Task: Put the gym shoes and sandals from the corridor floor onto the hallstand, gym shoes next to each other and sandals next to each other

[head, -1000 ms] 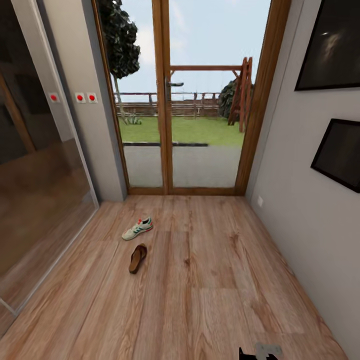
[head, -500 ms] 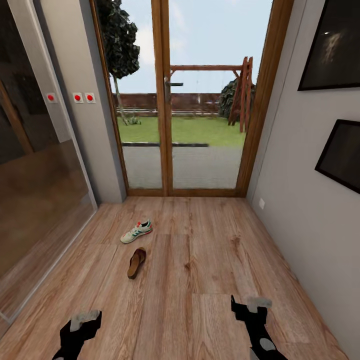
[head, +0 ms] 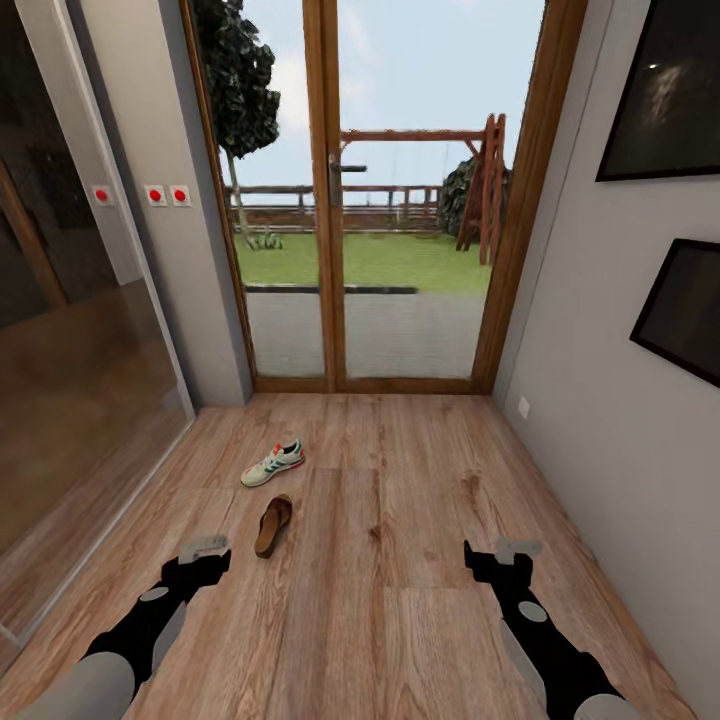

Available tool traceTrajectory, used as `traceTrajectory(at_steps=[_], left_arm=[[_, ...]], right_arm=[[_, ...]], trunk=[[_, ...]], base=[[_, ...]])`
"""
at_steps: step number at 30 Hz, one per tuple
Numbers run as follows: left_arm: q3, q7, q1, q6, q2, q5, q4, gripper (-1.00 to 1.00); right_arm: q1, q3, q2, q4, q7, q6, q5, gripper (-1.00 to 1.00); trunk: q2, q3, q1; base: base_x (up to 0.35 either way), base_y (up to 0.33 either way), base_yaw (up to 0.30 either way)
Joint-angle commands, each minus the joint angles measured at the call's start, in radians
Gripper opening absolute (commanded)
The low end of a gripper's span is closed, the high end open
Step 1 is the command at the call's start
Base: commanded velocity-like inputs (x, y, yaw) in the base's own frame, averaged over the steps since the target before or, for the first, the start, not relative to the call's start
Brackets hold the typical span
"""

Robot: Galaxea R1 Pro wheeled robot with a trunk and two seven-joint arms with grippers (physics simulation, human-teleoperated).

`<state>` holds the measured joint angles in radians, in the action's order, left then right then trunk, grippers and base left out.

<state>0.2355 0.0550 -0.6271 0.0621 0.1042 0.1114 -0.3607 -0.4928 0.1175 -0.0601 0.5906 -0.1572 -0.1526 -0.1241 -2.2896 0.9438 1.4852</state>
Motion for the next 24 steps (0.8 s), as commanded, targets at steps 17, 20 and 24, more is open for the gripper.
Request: traceTrajectory(at_steps=[17, 20, 24], left_arm=[[0.014, 0.011, 0.007, -0.001, 0.0, 0.008, 0.009, 1.0], [0.014, 0.012, 0.007, -0.001, 0.0, 0.007, 0.011, 1.0], [0.014, 0.02, 0.007, -0.001, 0.0, 0.008, 0.012, 1.0]], right_arm=[[-0.001, 0.01, -0.004, 0.002, -0.004, -0.002, 0.024, 1.0], [-0.001, 0.01, -0.004, 0.002, -0.004, -0.002, 0.024, 1.0], [-0.001, 0.009, -0.004, 0.003, -0.004, -0.002, 0.024, 1.0]], trunk=[[0.0, 0.001, 0.0], [0.0, 0.001, 0.0], [0.0, 0.001, 0.0]], base=[[0.22, 0.0, 0.0], [0.329, 0.0, 0.0], [0.332, 0.0, 0.0]])
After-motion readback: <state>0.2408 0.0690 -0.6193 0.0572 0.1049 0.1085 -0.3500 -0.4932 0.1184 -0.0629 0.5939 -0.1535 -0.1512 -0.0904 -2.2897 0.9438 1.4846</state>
